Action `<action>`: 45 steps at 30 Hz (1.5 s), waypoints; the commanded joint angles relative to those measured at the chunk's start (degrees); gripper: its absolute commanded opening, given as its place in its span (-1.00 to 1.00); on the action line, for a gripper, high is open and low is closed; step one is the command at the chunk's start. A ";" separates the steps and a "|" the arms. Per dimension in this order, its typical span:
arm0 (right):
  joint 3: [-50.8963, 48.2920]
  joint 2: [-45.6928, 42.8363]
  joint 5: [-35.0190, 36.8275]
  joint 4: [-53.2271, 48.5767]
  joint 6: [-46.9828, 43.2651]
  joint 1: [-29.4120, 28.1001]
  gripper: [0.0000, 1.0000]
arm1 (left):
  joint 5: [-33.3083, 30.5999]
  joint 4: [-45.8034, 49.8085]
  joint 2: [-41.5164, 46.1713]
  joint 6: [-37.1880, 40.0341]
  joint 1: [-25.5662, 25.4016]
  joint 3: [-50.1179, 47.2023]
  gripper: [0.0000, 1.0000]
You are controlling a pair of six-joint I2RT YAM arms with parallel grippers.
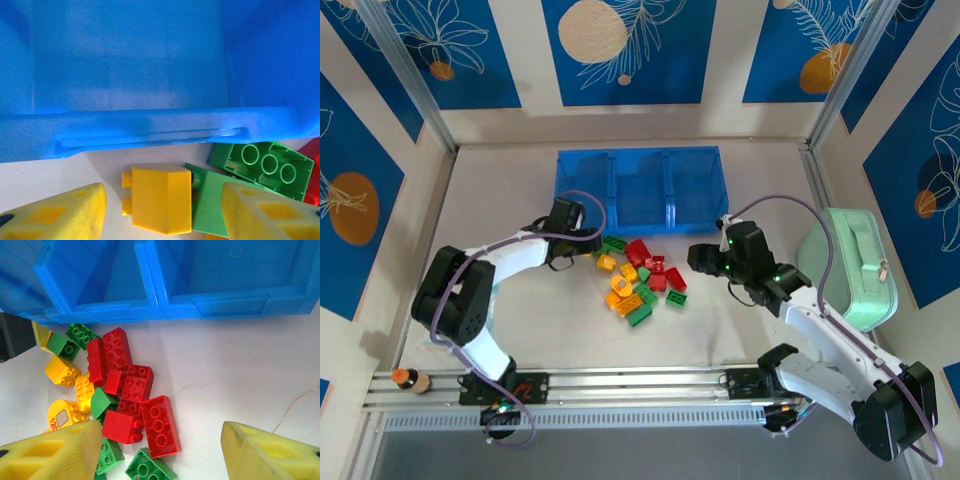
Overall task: Sort the legos into containers by color
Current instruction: Pick up the lego from the center of the table.
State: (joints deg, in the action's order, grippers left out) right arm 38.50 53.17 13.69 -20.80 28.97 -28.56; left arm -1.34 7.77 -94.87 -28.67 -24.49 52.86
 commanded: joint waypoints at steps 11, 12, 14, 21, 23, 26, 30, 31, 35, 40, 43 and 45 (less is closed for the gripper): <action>-0.35 -1.31 0.01 -0.43 0.71 -1.23 0.27 | 2.77 -1.46 -1.74 -1.04 2.23 -0.87 0.18; -0.43 -1.31 0.10 -0.30 0.73 -1.33 0.27 | 3.05 -1.64 -1.57 -1.21 2.16 -0.99 0.18; -0.54 -1.20 0.17 -0.12 0.91 -1.50 0.27 | 3.60 -1.98 -1.31 -1.49 2.10 -1.16 0.18; -0.69 -1.22 0.87 -0.30 1.02 -1.85 0.26 | 4.07 -2.50 -2.45 -2.01 1.04 -1.09 0.18; -0.62 -1.36 1.07 -0.43 1.13 -1.94 0.26 | 3.66 -2.43 -3.07 -2.28 0.76 -1.09 0.17; -0.73 -1.74 1.00 -0.65 1.09 -2.03 0.26 | 2.24 -1.64 -3.87 -2.70 0.80 -0.94 0.16; -1.05 -2.43 1.38 -1.08 1.05 -2.03 0.25 | 1.66 -1.52 -4.02 -3.19 0.89 -1.01 0.12; -1.13 -2.56 1.42 -1.17 1.00 -2.03 0.26 | 1.45 -1.39 -3.86 -3.36 0.94 -1.09 0.11; -1.33 -2.95 1.71 -1.59 1.09 -2.03 0.25 | 0.89 -1.10 -3.48 -4.24 1.61 -1.51 0.08; -1.38 -3.61 2.01 -1.88 1.24 -2.02 0.25 | -0.36 0.02 -2.66 -4.07 1.77 -2.70 0.05; -1.41 -3.87 1.96 -1.88 1.46 -2.10 0.25 | -1.15 0.60 -1.71 -3.92 1.81 -4.00 0.04; -1.37 -3.92 1.99 -1.87 1.52 -2.11 0.25 | -1.62 0.62 -0.82 -3.84 1.77 -5.00 0.04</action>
State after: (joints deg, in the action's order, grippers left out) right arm 37.71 50.11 15.03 -22.15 29.52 -30.28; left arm -1.19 5.61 -97.14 -32.53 -22.98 49.54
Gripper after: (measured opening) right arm 0.625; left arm 0.521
